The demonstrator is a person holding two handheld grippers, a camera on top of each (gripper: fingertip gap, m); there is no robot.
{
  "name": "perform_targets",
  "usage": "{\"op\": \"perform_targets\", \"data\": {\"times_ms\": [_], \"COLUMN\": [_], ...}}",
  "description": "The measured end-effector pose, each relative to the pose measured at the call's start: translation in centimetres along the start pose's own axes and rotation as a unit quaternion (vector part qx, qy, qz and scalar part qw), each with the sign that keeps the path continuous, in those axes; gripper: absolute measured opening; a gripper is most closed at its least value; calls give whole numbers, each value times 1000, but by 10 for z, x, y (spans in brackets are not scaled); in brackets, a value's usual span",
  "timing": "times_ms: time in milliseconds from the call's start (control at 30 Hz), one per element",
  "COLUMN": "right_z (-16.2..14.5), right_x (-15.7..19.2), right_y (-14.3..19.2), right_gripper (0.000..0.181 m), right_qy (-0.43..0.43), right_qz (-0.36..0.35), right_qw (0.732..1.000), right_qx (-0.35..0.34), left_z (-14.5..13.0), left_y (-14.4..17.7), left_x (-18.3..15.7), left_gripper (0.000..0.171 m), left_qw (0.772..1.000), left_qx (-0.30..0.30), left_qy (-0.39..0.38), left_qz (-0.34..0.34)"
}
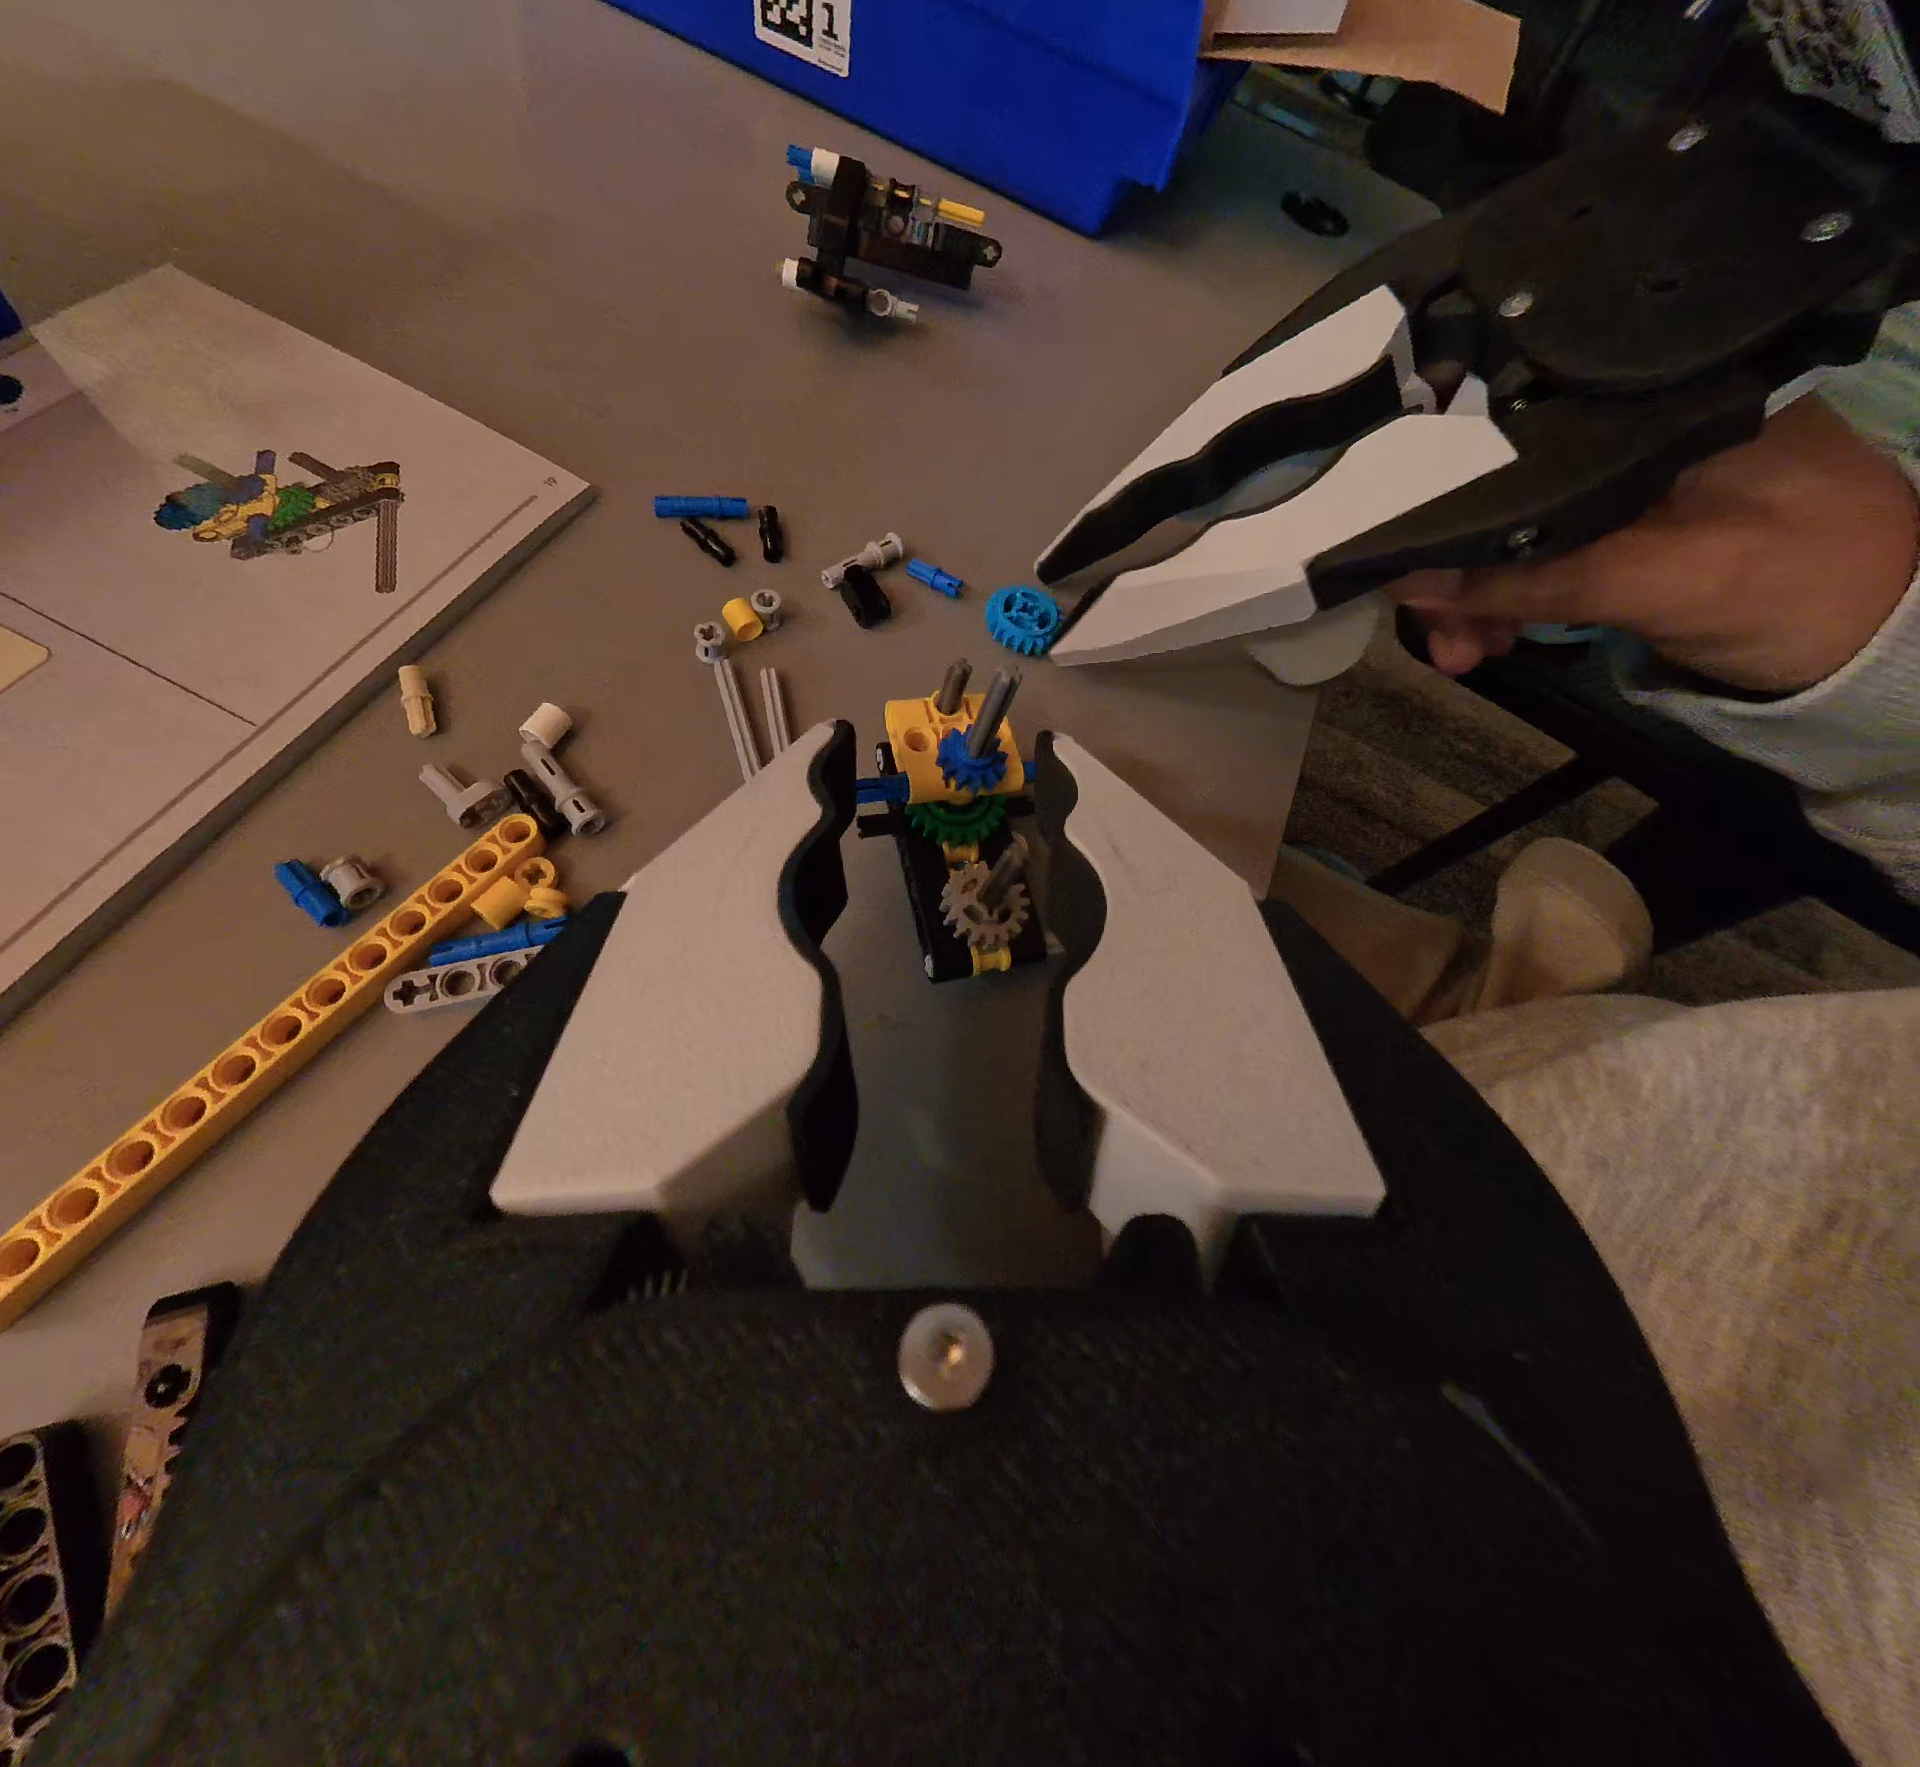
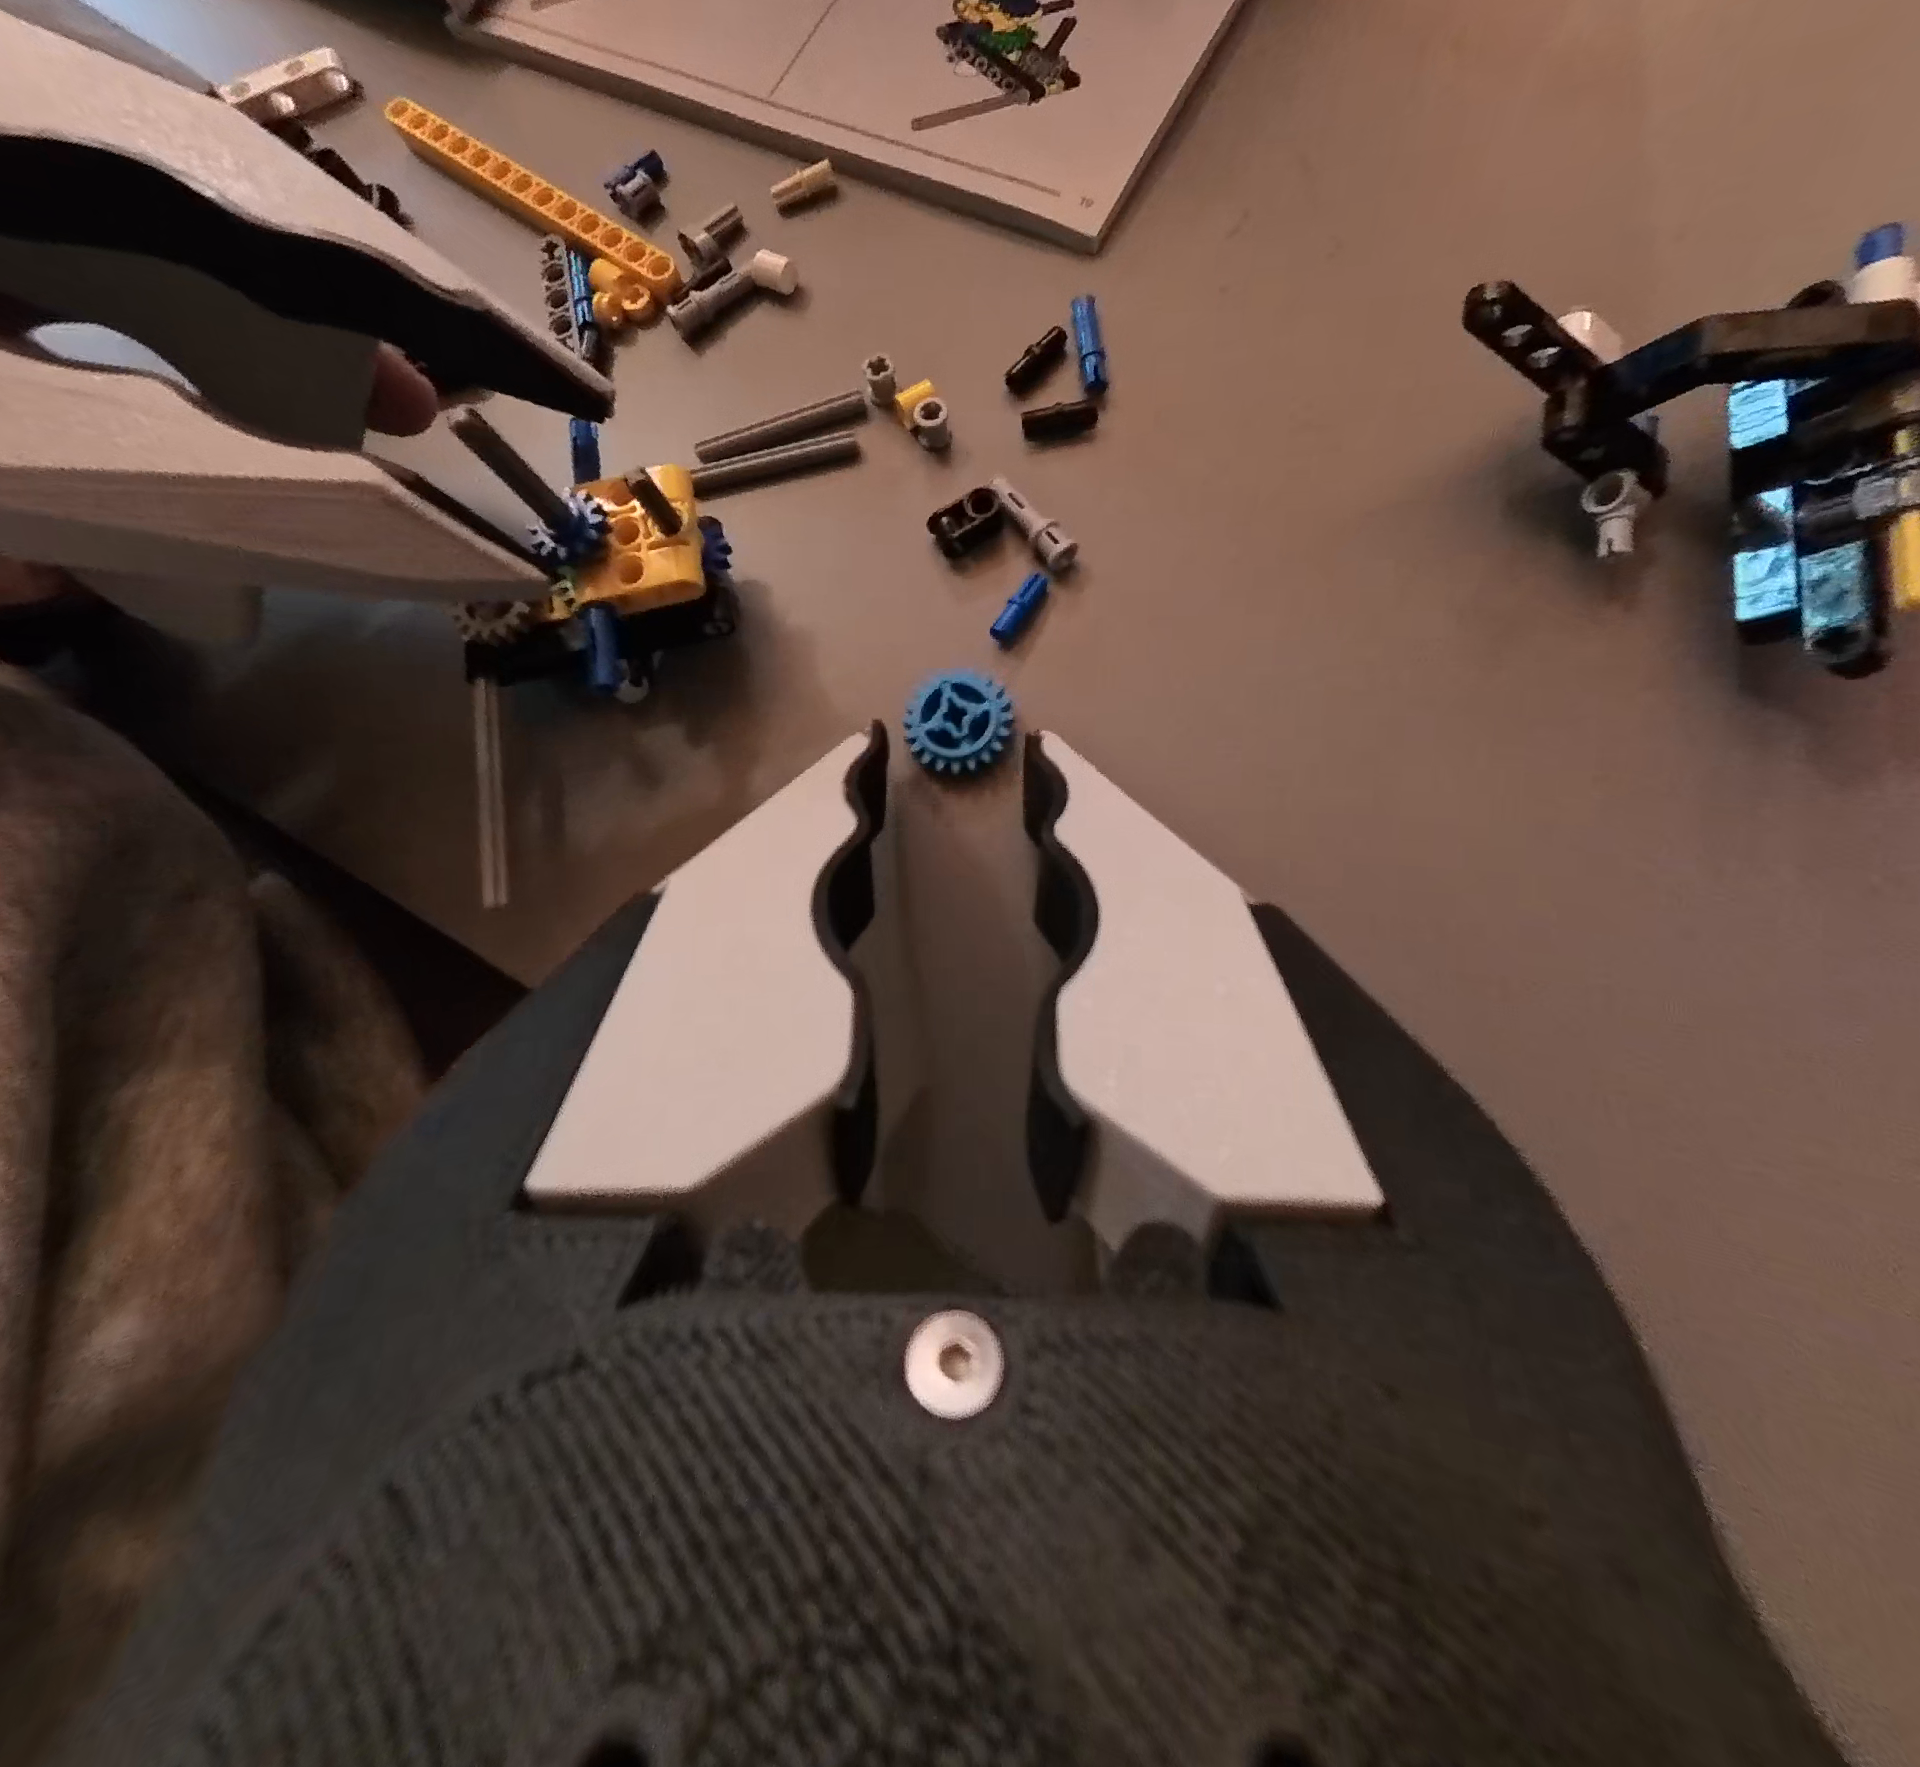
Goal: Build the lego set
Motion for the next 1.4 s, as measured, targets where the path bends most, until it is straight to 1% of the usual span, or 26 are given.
{"op": "perform_targets", "data": {"times_ms": [133, 267, 367, 500, 633, 700, 767, 867, 967, 1133, 1200, 1400], "right_z": [0, 0, 1, 4, 17, 25, 32, 36, 35, 36, 38, 39], "right_x": [0, 1, 2, 6, 9, 10, 15, 24, 30, 33, 33, 37], "right_y": [-4, -6, -6, -3, 4, 7, 7, 3, -2, -4, -4, -5], "right_gripper": [22, 20, 20, 20, 20, 20, 20, 20, 20, 19, 19, 20], "right_qy": [-9, 6, 16, 54, 93, 88, 71, 47, 44, 28, 24, 19], "right_qz": [-1, -12, -7, -2, 11, 26, 56, 90, 84, 87, 84, 82], "right_qw": [1000, 1000, 1000, 999, 995, 995, 995, 993, 994, 994, 994, 995], "right_qx": [-6, -3, -1, -4, -21, -34, -51, -62, -52, -60, -60, -45], "left_z": [0, 0, 0, 0, 0, 0, 0, -1, -3, -4, -4, -4], "left_y": [0, 0, 0, 0, -1, -1, -1, 0, 2, 1, 1, 2], "left_x": [0, 0, 0, 0, 0, -1, -2, -3, -4, -4, -4, -6], "left_gripper": [31, 31, 31, 31, 31, 31, 31, 31, 31, 28, 24, 22], "left_qw": [1000, 1000, 1000, 1000, 1000, 1000, 1000, 1000, 1000, 1000, 1000, 1000], "left_qx": [-1, -1, -1, 0, 2, 5, 5, 9, 12, 19, 20, 18], "left_qy": [0, 2, 2, 3, 1, -3, -8, -14, -18, -13, -13, -18], "left_qz": [0, -1, -2, -3, -1, 1, 5, 9, 11, 5, 3, 3]}}
Point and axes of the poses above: each gripper's, where its closed fingertips meet, y back along the fingers, z out of its top, x = y × z across the jaws, the point moved 10 cm from there along y, back along the fingers, and after that the axes turned 6 degrees about z, right-handed, at the moved point
